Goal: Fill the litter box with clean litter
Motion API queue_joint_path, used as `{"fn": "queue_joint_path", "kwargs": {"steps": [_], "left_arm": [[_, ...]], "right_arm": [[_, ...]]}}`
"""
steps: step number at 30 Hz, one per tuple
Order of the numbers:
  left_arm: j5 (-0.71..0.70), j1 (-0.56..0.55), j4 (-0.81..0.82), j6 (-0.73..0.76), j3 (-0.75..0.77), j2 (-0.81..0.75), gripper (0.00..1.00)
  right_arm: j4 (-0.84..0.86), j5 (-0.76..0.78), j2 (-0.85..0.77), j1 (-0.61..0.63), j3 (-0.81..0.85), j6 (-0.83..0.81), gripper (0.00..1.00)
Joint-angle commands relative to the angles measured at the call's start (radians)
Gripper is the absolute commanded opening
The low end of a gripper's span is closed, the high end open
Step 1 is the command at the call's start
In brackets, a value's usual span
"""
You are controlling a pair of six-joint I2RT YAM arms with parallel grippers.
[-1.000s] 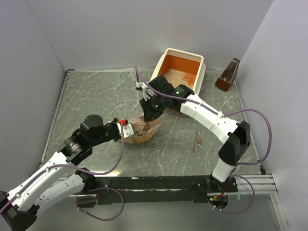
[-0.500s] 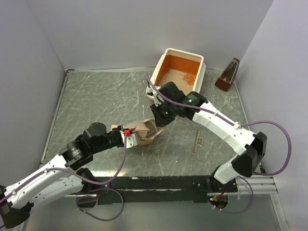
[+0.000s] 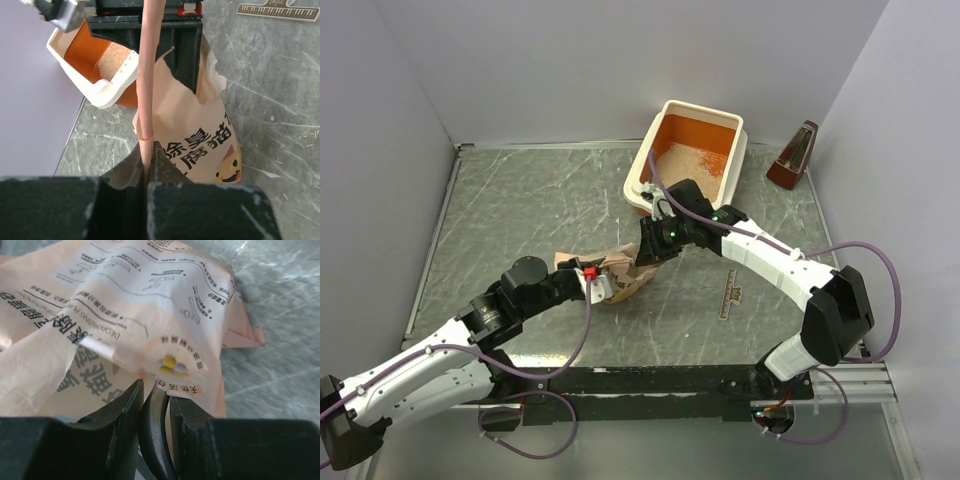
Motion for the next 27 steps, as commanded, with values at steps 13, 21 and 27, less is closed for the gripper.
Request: {"fn": "queue_joint_path", "kwargs": {"steps": [13,21,27], "left_arm": [[-0.232,-0.011,0.139,0.067,-0.035,-0.005,0.01],[-0.275,-0.011,0.171,0.099,-0.067,-0.026,0.01],[-0.261,-0.011,0.159,0.096,-0.066,-0.017,0.01]], "right_arm": [[0.777,-0.382,0.165,0.018,-0.243,0.459,0.0],[0.925,-0.391,0.141,0.029,-0.286,0.577,0.0],[0.954,-0.411,0.047,0.0,-0.359,0.609,0.0]]}}
